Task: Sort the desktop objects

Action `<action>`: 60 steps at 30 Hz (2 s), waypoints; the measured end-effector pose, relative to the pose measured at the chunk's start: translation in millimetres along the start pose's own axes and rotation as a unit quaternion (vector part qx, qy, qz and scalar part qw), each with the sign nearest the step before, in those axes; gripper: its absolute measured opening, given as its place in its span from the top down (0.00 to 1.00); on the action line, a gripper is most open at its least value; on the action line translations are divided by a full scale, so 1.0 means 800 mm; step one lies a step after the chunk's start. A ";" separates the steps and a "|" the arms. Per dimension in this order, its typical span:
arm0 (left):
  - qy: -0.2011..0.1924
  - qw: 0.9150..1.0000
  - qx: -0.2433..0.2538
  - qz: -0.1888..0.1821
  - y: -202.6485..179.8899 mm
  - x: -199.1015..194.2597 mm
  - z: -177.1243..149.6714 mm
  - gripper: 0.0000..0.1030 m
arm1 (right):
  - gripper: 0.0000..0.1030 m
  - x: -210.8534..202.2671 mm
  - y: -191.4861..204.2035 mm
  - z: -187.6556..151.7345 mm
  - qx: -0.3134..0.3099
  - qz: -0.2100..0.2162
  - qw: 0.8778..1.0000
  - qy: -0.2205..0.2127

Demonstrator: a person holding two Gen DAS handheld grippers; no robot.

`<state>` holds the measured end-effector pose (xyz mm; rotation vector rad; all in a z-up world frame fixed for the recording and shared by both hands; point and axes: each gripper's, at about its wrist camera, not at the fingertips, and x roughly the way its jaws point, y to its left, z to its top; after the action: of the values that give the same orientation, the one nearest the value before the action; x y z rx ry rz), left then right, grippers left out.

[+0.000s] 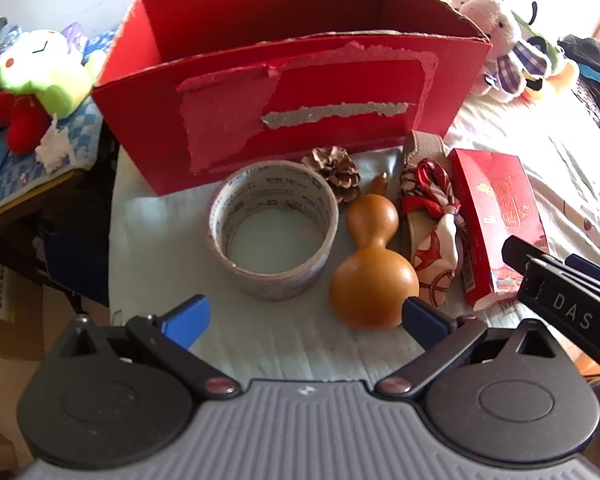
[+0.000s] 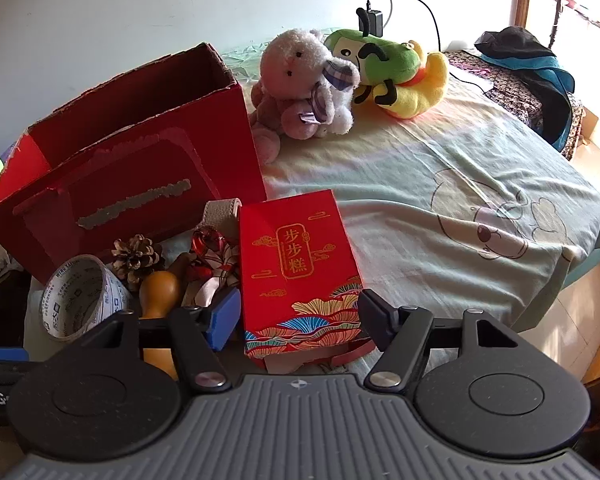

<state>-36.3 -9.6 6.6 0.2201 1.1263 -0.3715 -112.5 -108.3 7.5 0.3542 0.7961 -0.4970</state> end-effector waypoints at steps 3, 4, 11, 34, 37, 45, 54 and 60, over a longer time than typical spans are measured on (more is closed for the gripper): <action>-0.003 1.000 -0.011 0.015 0.023 0.010 0.014 0.01 | 0.33 0.001 -0.003 0.006 -0.001 0.011 1.000 -0.005; -0.004 1.000 -0.014 0.019 0.024 0.009 0.013 0.01 | 0.33 0.002 -0.003 0.007 -0.004 0.014 1.000 -0.005; 0.007 0.999 -0.027 0.031 0.011 0.006 0.013 0.01 | 0.33 0.007 -0.015 0.012 -0.009 0.024 1.000 0.001; -0.018 0.998 0.052 0.022 -0.074 0.012 0.018 0.01 | 0.33 0.033 -0.104 0.022 0.062 0.013 0.998 0.011; -0.021 0.998 0.065 -0.003 -0.087 0.014 0.022 0.02 | 0.33 0.042 -0.112 0.030 0.064 0.018 0.998 0.014; -0.030 0.984 0.085 -0.157 -0.110 0.024 0.035 0.01 | 0.34 0.080 -0.137 0.061 0.057 0.063 0.996 0.039; 0.042 0.982 0.063 -0.175 -0.127 0.075 0.060 0.02 | 0.35 0.125 -0.128 0.082 -0.001 0.163 0.979 0.122; 0.055 0.985 0.045 -0.155 -0.138 0.081 0.063 0.02 | 0.40 0.140 -0.118 0.097 -0.041 0.203 0.967 0.147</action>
<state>-13.5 -140.3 -29.9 0.1449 1.2578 -0.6939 -51.8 -256.1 -37.1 0.5073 0.9989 -0.0247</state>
